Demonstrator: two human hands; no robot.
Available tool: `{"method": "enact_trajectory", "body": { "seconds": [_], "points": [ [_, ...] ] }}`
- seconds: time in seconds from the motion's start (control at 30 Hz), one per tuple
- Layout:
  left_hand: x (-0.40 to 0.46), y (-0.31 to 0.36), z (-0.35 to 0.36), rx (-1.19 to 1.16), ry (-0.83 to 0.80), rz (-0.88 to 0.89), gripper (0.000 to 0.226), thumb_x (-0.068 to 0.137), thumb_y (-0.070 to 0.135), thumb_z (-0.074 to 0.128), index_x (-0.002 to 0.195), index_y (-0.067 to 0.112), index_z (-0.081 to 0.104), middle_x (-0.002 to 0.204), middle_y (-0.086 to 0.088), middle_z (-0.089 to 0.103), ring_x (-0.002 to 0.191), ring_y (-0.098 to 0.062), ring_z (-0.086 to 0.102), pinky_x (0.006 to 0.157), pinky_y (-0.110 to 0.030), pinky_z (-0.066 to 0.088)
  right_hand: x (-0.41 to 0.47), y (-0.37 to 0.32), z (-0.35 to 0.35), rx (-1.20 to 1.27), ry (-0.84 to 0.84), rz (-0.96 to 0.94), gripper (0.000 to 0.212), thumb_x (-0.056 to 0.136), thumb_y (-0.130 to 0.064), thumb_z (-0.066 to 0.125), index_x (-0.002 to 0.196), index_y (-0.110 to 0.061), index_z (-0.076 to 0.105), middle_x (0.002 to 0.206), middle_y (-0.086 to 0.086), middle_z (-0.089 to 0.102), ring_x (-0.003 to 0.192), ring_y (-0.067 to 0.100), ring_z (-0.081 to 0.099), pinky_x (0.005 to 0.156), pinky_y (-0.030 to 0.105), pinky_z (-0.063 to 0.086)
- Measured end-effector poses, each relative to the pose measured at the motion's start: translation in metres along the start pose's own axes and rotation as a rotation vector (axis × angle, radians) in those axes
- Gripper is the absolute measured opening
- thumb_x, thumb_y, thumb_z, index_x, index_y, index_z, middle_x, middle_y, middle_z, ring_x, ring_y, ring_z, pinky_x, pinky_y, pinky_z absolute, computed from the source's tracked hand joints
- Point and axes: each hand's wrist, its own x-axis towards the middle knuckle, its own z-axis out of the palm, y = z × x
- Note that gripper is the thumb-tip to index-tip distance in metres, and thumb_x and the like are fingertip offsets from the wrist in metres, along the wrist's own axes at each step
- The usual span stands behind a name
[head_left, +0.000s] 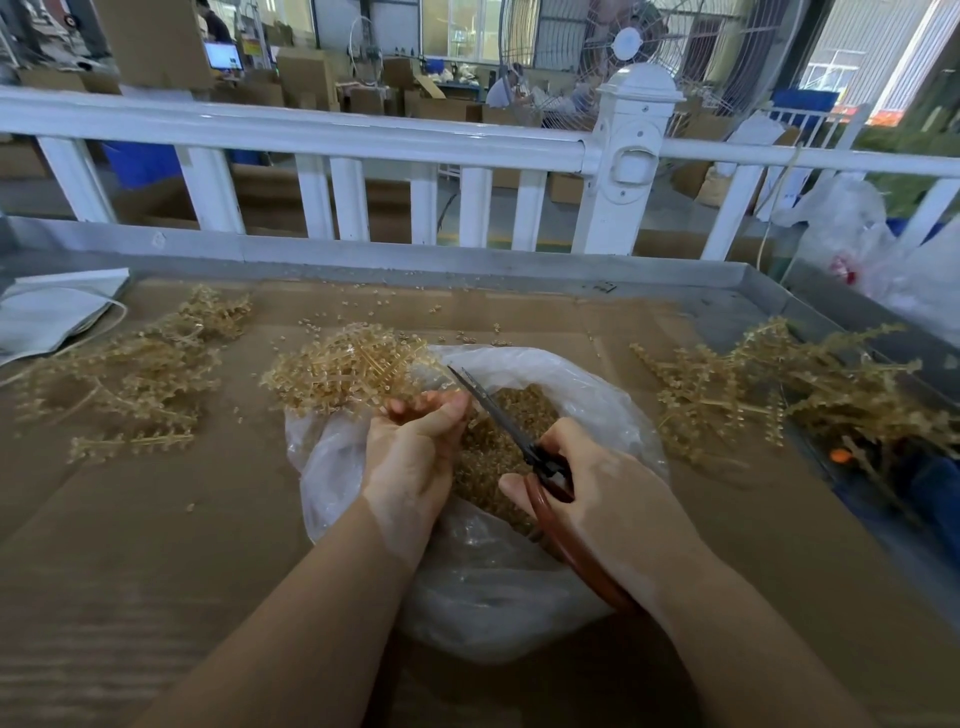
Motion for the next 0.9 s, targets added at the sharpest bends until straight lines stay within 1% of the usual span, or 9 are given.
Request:
{"method": "enact_trajectory", "body": {
  "seconds": [0.27, 0.4, 0.43, 0.5, 0.57, 0.63, 0.73, 0.8, 0.9],
  "points": [
    [0.000, -0.001, 0.002, 0.033, -0.016, 0.008, 0.043, 0.078, -0.024, 0.053, 0.079, 0.015, 0.034, 0.070, -0.004, 0.051, 0.063, -0.013, 0.060, 0.075, -0.028, 0.058, -0.003, 0.003, 0.001, 0.071, 0.069, 0.017, 0.036, 0.083, -0.062, 0.051, 0.098, -0.029, 0.047, 0.083, -0.010, 0.063, 0.077, 0.004, 0.060, 0.069, 0.021, 0.047],
    [-0.003, 0.000, 0.003, 0.118, -0.049, 0.022, 0.037, 0.075, -0.025, 0.054, 0.077, 0.010, 0.042, 0.068, -0.004, 0.053, 0.061, -0.013, 0.062, 0.065, -0.023, 0.057, 0.003, 0.004, 0.003, 0.181, 0.116, 0.084, 0.033, 0.083, -0.061, 0.053, 0.096, -0.031, 0.048, 0.078, -0.016, 0.059, 0.071, -0.003, 0.058, 0.064, 0.012, 0.045],
    [-0.004, 0.000, 0.003, 0.117, -0.057, 0.008, 0.037, 0.074, -0.024, 0.055, 0.078, 0.010, 0.043, 0.068, -0.004, 0.053, 0.064, -0.015, 0.062, 0.067, -0.025, 0.058, 0.006, 0.005, 0.003, 0.220, 0.134, 0.099, 0.032, 0.084, -0.058, 0.056, 0.099, -0.030, 0.049, 0.079, -0.017, 0.059, 0.072, -0.003, 0.058, 0.066, 0.013, 0.047],
    [-0.006, 0.001, 0.003, 0.101, -0.092, -0.021, 0.039, 0.072, -0.024, 0.056, 0.082, 0.012, 0.042, 0.070, -0.005, 0.051, 0.071, -0.018, 0.059, 0.078, -0.030, 0.058, 0.013, 0.005, 0.002, 0.358, 0.174, 0.143, 0.030, 0.085, -0.050, 0.062, 0.102, -0.028, 0.053, 0.085, -0.014, 0.063, 0.078, 0.002, 0.063, 0.074, 0.025, 0.054],
    [-0.010, 0.001, 0.005, 0.132, -0.146, -0.017, 0.043, 0.063, -0.021, 0.060, 0.082, 0.014, 0.043, 0.065, -0.002, 0.052, 0.066, -0.016, 0.059, 0.073, -0.028, 0.059, 0.020, 0.001, 0.000, 0.503, 0.213, 0.187, 0.025, 0.083, -0.043, 0.068, 0.100, -0.030, 0.054, 0.089, -0.009, 0.066, 0.081, 0.007, 0.066, 0.078, 0.034, 0.056],
    [-0.014, 0.001, 0.008, 0.178, -0.188, -0.004, 0.049, 0.052, -0.016, 0.064, 0.085, 0.014, 0.043, 0.062, 0.000, 0.054, 0.057, -0.011, 0.061, 0.061, -0.024, 0.056, 0.026, -0.005, -0.001, 0.623, 0.239, 0.213, 0.023, 0.081, -0.036, 0.073, 0.095, -0.033, 0.054, 0.089, -0.005, 0.068, 0.079, 0.010, 0.067, 0.075, 0.033, 0.056],
    [-0.017, 0.002, 0.011, 0.230, -0.215, -0.003, 0.056, 0.048, -0.013, 0.067, 0.091, 0.014, 0.044, 0.065, 0.001, 0.057, 0.057, -0.010, 0.062, 0.059, -0.023, 0.054, 0.030, -0.009, -0.003, 0.718, 0.242, 0.227, 0.029, 0.079, -0.014, 0.075, 0.087, -0.031, 0.054, 0.075, -0.002, 0.068, 0.056, 0.001, 0.062, 0.053, 0.018, 0.051],
    [-0.018, 0.005, 0.013, 0.258, -0.230, -0.026, 0.057, 0.047, -0.010, 0.069, 0.093, 0.015, 0.044, 0.073, -0.002, 0.060, 0.063, -0.013, 0.065, 0.061, -0.025, 0.055, 0.031, -0.008, -0.005, 0.755, 0.243, 0.255, 0.038, 0.076, 0.002, 0.072, 0.083, -0.030, 0.053, 0.068, -0.001, 0.066, 0.046, 0.002, 0.058, 0.046, 0.020, 0.048],
    [-0.021, 0.010, 0.015, 0.238, -0.214, -0.123, 0.064, 0.049, -0.008, 0.072, 0.103, 0.011, 0.045, 0.088, -0.011, 0.068, 0.074, -0.021, 0.071, 0.062, -0.028, 0.057, 0.031, -0.009, -0.005, 0.809, 0.257, 0.283, 0.041, 0.073, 0.009, 0.070, 0.086, -0.027, 0.055, 0.072, 0.007, 0.067, 0.046, 0.006, 0.058, 0.047, 0.026, 0.050]
  ]
}}
